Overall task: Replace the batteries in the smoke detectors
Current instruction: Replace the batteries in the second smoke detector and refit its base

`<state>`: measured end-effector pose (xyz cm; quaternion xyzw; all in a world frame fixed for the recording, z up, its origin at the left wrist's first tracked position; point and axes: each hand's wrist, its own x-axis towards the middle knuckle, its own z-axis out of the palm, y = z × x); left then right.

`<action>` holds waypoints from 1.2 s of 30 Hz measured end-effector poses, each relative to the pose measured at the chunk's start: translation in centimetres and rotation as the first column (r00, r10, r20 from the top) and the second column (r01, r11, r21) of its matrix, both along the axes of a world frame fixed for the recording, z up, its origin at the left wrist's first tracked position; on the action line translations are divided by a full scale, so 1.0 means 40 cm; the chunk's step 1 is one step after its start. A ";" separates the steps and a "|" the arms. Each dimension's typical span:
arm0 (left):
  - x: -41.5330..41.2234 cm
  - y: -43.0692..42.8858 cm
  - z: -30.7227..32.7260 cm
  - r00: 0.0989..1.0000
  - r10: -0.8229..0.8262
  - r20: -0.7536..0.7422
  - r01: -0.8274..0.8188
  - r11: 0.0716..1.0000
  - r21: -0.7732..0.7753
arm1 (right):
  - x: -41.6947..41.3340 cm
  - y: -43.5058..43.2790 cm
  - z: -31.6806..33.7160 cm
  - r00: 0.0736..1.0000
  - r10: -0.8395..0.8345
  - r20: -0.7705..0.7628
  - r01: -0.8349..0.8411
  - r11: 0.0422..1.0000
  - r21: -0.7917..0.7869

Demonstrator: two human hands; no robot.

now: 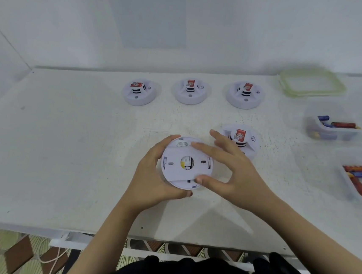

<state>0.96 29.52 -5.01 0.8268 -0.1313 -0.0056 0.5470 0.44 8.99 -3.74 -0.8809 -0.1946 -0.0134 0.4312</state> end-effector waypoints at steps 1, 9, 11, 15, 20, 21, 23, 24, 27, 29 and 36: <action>0.000 -0.001 0.002 1.000 -0.007 0.002 0.007 1.000 -0.005 | -0.001 0.002 -0.001 1.000 0.003 -0.013 -0.003 0.999 0.040; 0.006 -0.005 0.017 0.999 -0.037 -0.014 0.036 0.998 -0.054 | -0.008 0.001 0.000 0.998 0.033 -0.053 -0.019 0.967 0.253; 0.008 -0.007 0.020 0.998 -0.056 -0.027 0.054 0.996 -0.064 | -0.005 -0.003 0.003 0.998 0.018 -0.060 -0.001 0.964 0.264; 0.007 -0.012 0.027 0.994 -0.101 -0.044 0.096 0.991 -0.092 | 0.003 -0.013 0.020 0.998 0.014 -0.060 0.001 0.971 0.241; 0.008 -0.013 0.030 0.990 -0.130 -0.048 0.126 0.988 -0.087 | 0.004 -0.029 0.030 0.987 0.062 -0.151 -0.026 0.972 0.232; 0.009 -0.013 0.030 0.990 -0.136 -0.044 0.132 0.988 -0.086 | 0.004 -0.030 0.029 0.984 0.062 -0.165 -0.021 0.970 0.240; 0.011 -0.014 0.028 0.989 -0.141 -0.046 0.136 0.986 -0.091 | 0.001 -0.027 0.025 0.983 0.056 -0.178 -0.006 0.962 0.272; 0.012 -0.014 0.027 0.989 -0.140 -0.047 0.135 0.986 -0.097 | -0.003 -0.025 0.022 0.981 0.052 -0.188 0.005 0.956 0.293; 0.013 -0.015 0.025 0.990 -0.136 -0.043 0.132 0.987 -0.088 | -0.011 -0.021 0.015 0.983 0.035 -0.178 0.019 0.956 0.294; 0.013 -0.015 0.024 0.990 -0.135 -0.045 0.131 0.988 -0.081 | -0.008 -0.024 0.005 0.995 0.010 -0.096 0.009 0.982 0.188; 0.016 -0.022 0.031 0.990 -0.138 -0.043 0.134 0.987 -0.089 | 0.013 -0.018 0.020 0.993 0.053 -0.101 -0.035 0.984 0.174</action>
